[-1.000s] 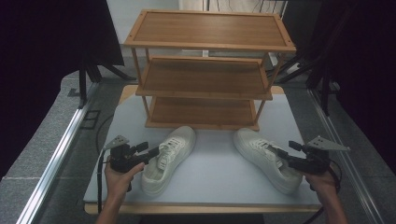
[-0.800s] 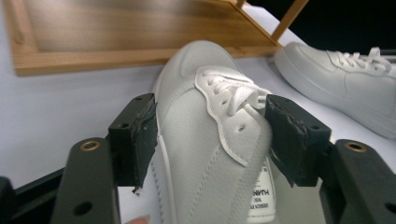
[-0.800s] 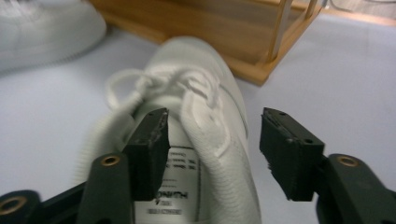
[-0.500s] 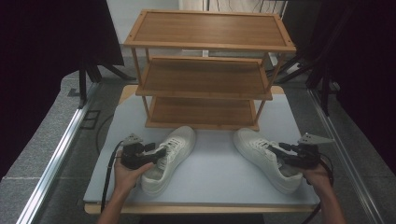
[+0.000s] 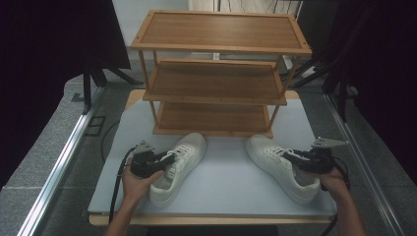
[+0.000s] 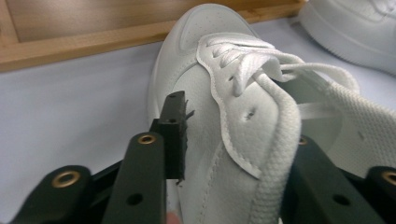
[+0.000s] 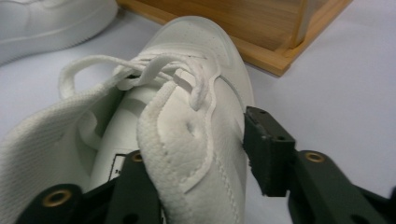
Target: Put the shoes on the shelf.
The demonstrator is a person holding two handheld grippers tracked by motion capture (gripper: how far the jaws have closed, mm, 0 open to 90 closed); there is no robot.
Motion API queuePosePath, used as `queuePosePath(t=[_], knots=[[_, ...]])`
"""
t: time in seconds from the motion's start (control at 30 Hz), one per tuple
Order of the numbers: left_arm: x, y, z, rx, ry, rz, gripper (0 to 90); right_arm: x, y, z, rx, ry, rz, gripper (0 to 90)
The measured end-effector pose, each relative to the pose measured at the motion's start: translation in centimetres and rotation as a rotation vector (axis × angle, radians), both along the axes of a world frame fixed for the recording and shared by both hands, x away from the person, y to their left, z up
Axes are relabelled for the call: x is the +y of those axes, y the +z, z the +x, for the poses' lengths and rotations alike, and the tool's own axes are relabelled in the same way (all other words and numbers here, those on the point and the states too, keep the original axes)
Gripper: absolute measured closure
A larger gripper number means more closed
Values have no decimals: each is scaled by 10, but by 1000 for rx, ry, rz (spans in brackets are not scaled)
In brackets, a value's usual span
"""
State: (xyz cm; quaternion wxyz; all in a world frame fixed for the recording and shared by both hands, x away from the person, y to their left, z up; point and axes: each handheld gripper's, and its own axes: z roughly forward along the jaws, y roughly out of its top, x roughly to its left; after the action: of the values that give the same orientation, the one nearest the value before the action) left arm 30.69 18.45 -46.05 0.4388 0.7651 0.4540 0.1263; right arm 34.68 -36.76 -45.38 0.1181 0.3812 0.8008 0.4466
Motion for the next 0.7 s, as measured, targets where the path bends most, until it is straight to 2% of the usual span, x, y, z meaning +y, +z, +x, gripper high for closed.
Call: queuePosePath(t=[0.1, 0.2, 0.37, 0.47, 0.53, 0.6, 0.67, 0.7], knots=[[-3, 1, -1, -15, 5, 36, 733, 3, 2, -1, -8, -25, -43, 724], [-4, 2, -2, -30, 7, 52, 776, 6, 3, -2, -16, -42, -73, 780], [-1, 1, -1, -38, 10, 24, 814, 8, 4, -4, -36, -50, -89, 827], [-2, 1, -2, -50, 8, 25, 817, 10, 6, -6, -65, -37, -118, 837], [-2, 2, -3, -56, 7, 19, 818, 12, 8, -8, -77, -36, -116, 837], [0, 2, -4, -58, 3, -7, 818, 14, 9, -11, -79, -34, -104, 836], [2, 4, -6, -60, 4, -37, 818, 15, 10, -14, -81, -33, -71, 836], [4, 5, -7, -63, 2, -61, 818, 17, 10, -18, -79, -40, -20, 833]])
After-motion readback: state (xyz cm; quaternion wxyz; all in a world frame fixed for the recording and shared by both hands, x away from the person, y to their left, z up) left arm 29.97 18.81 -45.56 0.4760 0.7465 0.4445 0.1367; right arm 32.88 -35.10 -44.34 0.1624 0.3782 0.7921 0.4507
